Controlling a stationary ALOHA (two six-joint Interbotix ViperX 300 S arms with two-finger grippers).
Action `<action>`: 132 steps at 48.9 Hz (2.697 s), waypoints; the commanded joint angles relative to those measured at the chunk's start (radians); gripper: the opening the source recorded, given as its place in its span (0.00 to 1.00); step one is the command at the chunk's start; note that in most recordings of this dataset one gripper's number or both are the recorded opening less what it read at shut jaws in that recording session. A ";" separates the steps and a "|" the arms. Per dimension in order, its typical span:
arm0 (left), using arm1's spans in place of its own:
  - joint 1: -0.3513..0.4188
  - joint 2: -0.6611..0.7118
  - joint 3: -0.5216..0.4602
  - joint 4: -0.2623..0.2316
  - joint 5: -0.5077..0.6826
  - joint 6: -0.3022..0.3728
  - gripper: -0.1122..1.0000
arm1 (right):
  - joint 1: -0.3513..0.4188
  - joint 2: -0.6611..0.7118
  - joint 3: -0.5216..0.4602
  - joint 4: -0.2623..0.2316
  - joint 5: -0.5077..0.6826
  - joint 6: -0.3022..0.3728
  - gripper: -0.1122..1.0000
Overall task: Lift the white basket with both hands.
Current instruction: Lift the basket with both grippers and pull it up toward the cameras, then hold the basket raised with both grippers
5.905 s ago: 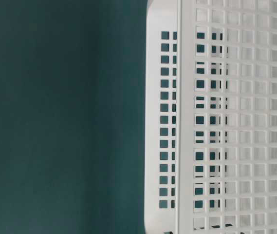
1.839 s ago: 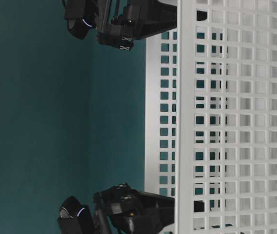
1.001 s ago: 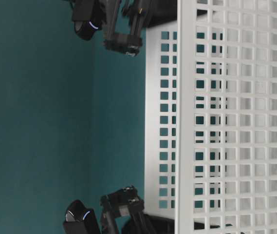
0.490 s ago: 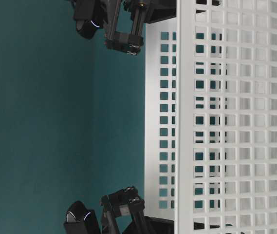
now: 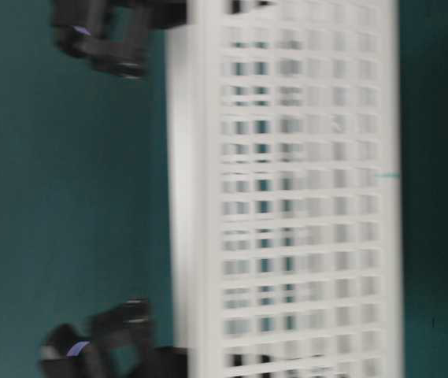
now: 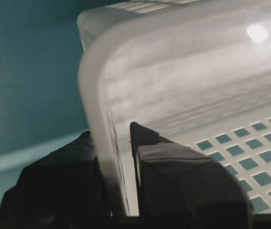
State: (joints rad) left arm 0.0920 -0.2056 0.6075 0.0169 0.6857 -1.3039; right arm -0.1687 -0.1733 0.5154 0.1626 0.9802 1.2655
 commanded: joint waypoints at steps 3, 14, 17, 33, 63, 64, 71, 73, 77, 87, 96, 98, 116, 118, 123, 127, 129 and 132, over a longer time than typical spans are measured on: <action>-0.008 -0.052 -0.112 0.005 0.089 0.015 0.17 | 0.009 -0.032 -0.094 0.006 0.077 -0.005 0.28; -0.009 -0.084 -0.282 0.005 0.310 0.025 0.17 | 0.025 -0.063 -0.186 0.052 0.150 -0.006 0.28; -0.009 -0.087 -0.319 0.003 0.356 0.035 0.17 | 0.032 -0.069 -0.213 0.061 0.166 -0.006 0.28; -0.011 -0.084 -0.494 0.003 0.485 0.091 0.17 | 0.040 -0.089 -0.357 0.071 0.305 -0.005 0.28; -0.009 -0.046 -0.811 0.003 0.732 0.181 0.17 | 0.060 -0.138 -0.604 0.072 0.472 0.017 0.28; -0.009 -0.041 -0.822 0.005 0.742 0.184 0.17 | 0.060 -0.138 -0.612 0.071 0.479 0.020 0.28; -0.008 -0.002 -0.905 0.005 0.819 0.201 0.17 | 0.060 -0.114 -0.690 0.072 0.557 0.025 0.28; -0.008 0.014 -0.937 0.003 0.842 0.206 0.17 | 0.061 -0.107 -0.710 0.071 0.583 0.025 0.28; -0.009 0.037 -0.991 0.003 0.876 0.219 0.17 | 0.063 -0.091 -0.753 0.071 0.621 0.021 0.28; -0.012 0.086 -1.147 0.003 0.948 0.270 0.17 | 0.066 -0.074 -0.842 0.071 0.661 0.026 0.28; -0.015 0.140 -1.253 0.005 1.054 0.282 0.17 | 0.080 -0.048 -0.923 0.071 0.673 0.025 0.28; -0.015 0.152 -1.269 0.003 1.069 0.288 0.17 | 0.080 -0.044 -0.930 0.071 0.683 0.025 0.28; -0.015 0.189 -1.313 0.003 1.115 0.336 0.17 | 0.081 -0.034 -0.930 0.069 0.701 0.017 0.28; -0.015 0.189 -1.312 0.005 1.115 0.336 0.17 | 0.083 -0.034 -0.930 0.066 0.701 0.015 0.28; -0.015 0.187 -1.301 0.005 1.115 0.337 0.17 | 0.086 -0.034 -0.930 0.063 0.701 0.012 0.28; -0.015 0.186 -1.289 0.005 1.114 0.337 0.17 | 0.089 -0.034 -0.930 0.061 0.701 0.011 0.28; -0.015 0.184 -1.284 0.005 1.115 0.337 0.17 | 0.089 -0.034 -0.928 0.061 0.703 0.011 0.28; -0.015 0.183 -1.272 0.005 1.114 0.336 0.17 | 0.089 -0.035 -0.919 0.052 0.716 0.011 0.28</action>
State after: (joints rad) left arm 0.0874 -0.0337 -0.6657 0.0261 1.8162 -1.0815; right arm -0.1396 -0.2270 -0.3881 0.2086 1.6997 1.3346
